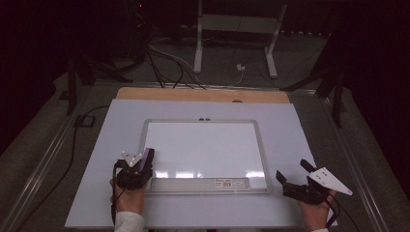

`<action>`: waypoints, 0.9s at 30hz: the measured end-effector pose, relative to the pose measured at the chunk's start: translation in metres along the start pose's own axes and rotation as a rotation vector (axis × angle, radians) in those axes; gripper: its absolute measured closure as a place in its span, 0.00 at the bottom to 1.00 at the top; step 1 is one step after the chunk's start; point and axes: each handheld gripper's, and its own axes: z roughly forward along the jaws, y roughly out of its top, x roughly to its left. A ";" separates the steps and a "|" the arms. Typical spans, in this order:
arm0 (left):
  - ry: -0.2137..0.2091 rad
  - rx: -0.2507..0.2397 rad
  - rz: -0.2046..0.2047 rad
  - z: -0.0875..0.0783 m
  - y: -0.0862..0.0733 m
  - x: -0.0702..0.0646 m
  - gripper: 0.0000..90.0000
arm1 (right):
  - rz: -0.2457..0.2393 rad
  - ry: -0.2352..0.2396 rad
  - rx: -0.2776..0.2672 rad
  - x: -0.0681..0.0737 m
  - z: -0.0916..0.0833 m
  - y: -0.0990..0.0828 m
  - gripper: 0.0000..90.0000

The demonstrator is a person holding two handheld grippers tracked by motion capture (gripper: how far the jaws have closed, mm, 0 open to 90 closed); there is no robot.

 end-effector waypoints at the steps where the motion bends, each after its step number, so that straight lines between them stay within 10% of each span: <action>1: 0.007 -0.001 -0.005 -0.002 -0.002 -0.001 0.70 | 0.002 0.000 0.001 0.000 0.000 0.000 0.00; 17: 0.099 -0.028 -0.039 -0.013 -0.015 0.000 0.71 | 0.005 -0.001 -0.005 -0.001 -0.001 0.001 0.00; 27: 0.037 -0.087 -0.068 -0.012 -0.010 0.011 0.50 | 0.005 -0.002 -0.005 -0.001 -0.001 0.001 0.00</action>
